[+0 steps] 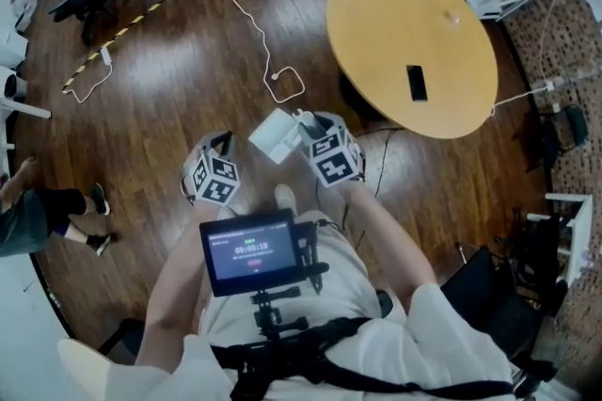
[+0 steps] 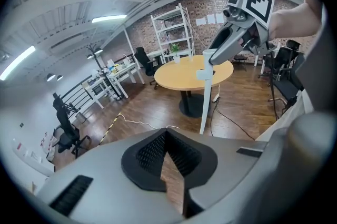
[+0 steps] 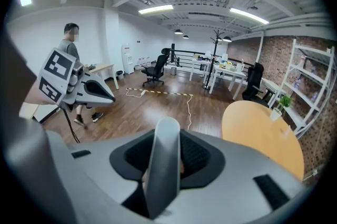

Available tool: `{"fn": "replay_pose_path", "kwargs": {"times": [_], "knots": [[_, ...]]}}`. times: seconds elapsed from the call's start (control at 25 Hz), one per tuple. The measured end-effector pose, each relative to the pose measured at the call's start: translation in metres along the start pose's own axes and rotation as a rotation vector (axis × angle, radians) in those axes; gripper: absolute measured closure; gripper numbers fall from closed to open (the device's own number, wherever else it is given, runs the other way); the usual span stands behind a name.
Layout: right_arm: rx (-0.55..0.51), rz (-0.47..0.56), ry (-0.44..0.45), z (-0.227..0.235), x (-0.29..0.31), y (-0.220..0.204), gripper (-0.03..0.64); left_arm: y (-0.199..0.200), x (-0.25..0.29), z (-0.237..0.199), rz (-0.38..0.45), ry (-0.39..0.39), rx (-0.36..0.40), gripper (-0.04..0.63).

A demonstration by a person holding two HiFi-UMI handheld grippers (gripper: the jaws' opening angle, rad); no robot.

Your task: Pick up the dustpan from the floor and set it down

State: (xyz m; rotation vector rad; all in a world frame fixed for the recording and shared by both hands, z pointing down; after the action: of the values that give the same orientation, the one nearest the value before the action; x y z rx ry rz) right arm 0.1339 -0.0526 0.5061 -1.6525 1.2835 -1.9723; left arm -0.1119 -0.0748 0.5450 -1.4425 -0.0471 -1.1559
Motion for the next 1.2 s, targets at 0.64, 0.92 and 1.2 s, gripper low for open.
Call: {"fn": "replay_pose_path", "kwargs": {"times": [0.64,0.92,1.2], "knots": [[0.017,-0.031,0.007,0.001,0.028,-0.022,0.471,-0.022,-0.008,-0.008,-0.035,0.028,-0.048,0.601],[0.014,-0.038,0.008,0.004,0.044,-0.027,0.471,-0.028,-0.007,-0.017,-0.048,0.037,-0.063,0.601],[0.014,-0.051,0.013,0.006,0.056,-0.041,0.471,-0.033,-0.009,-0.018,-0.067,0.045,-0.075,0.601]]}}
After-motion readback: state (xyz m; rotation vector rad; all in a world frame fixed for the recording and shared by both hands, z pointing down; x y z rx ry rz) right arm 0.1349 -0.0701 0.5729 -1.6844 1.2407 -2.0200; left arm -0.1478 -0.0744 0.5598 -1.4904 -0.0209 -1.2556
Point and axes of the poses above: the fingertips, and each gripper's own axes: x forward along the fingers, z to its right, y out of its top, the point moved 10 cm from there along -x, backward along the fingers, and after that the axes turned 8 degrees about z, right-handed, at the moved point
